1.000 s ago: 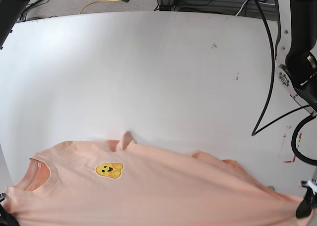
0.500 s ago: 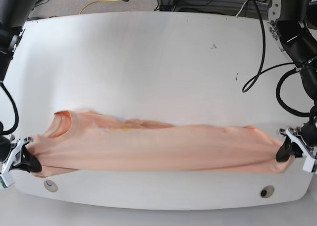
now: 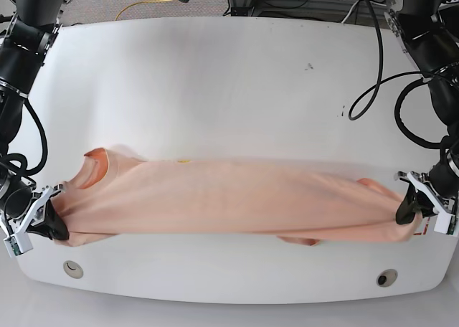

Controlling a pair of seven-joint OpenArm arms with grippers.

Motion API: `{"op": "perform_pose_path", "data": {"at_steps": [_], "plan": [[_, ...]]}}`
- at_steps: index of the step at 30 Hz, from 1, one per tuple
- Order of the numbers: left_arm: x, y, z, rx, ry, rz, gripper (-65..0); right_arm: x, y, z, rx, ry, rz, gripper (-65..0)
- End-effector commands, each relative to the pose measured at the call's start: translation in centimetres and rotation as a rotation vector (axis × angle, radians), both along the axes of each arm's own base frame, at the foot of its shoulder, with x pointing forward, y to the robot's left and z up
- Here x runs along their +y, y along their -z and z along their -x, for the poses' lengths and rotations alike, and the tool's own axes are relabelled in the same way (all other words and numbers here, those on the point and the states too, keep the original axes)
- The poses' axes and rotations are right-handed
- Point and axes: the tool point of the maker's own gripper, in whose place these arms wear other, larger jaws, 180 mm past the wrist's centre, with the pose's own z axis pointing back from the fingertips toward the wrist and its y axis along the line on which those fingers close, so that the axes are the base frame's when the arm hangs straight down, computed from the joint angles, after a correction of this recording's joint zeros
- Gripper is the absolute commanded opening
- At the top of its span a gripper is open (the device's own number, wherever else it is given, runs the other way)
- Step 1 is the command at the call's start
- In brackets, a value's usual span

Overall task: Fold the T-shirt properly
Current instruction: 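Lower the held shirt onto the table with both grippers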

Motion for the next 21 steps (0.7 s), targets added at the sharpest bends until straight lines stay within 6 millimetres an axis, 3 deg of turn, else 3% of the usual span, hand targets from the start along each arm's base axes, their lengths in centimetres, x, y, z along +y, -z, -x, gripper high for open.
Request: {"op": "perform_pose_path", "data": {"at_steps": [1, 9, 13, 17, 21], "plan": [[1.1, -3.8, -1.2, -0.122, -0.035, -0.029, -65.0, -0.5, -3.9, -1.0, -0.126, 0.02, 0.033, -65.0], [1.7, -8.7, -4.2, -0.268, -0.086, -0.109, -65.0, -2.0, -8.2, -4.3, -0.271, 0.141, 0.106, -65.0], [2.2, -13.2, -5.1, -0.363, -0.111, -0.128, -65.0, -0.9, -11.1, -5.7, -0.353, 0.154, 0.154, -65.0], [2.6, -16.4, -5.8, -0.424, -0.123, -0.112, -65.0, 0.5, -14.0, -7.0, -0.399, 0.145, 0.233, -65.0], [2.7, -18.0, -5.7, -0.46, -0.131, -0.11, -65.0, 0.8, -17.1, -7.8, -0.459, 0.139, 0.235, -65.0]]}}
